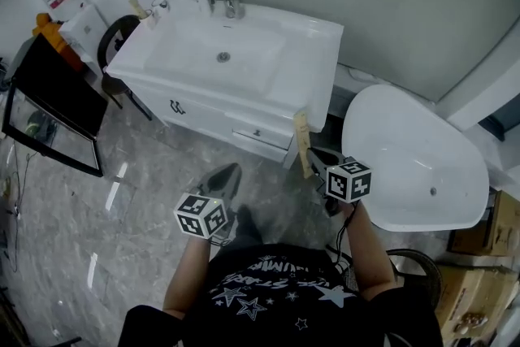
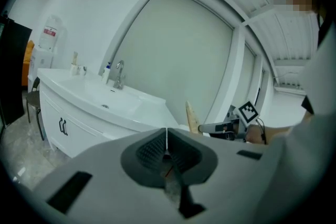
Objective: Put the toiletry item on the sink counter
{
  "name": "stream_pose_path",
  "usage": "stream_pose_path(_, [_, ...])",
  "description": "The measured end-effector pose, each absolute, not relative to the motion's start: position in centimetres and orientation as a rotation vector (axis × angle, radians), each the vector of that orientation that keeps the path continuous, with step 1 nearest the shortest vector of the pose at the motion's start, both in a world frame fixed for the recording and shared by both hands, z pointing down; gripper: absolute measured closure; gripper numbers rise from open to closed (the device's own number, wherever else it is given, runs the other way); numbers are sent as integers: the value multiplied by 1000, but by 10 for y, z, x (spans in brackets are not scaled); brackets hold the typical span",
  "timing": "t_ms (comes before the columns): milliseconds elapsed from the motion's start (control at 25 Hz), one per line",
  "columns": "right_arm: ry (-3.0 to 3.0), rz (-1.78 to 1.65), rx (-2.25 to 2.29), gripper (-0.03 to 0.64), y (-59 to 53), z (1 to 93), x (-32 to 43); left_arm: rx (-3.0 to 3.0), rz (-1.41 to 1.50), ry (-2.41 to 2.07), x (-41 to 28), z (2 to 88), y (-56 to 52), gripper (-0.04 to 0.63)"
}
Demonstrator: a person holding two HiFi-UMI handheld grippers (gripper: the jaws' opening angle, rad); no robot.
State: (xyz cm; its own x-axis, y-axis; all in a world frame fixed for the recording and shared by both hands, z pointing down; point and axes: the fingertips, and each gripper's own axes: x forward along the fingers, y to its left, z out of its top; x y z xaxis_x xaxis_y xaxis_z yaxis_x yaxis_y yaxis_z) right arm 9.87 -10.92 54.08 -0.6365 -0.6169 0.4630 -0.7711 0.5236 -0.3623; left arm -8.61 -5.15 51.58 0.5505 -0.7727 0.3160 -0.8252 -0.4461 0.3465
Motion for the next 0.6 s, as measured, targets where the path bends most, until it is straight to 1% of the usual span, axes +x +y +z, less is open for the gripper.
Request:
stream_pose_path(240, [-2460, 804, 1233, 601, -158, 536, 69, 2341, 145, -1249, -123, 511, -109, 575])
stream_pose_path(600, [-2397, 810, 1332, 601, -190, 536, 42, 2369, 129, -1171, -163, 514, -163, 575])
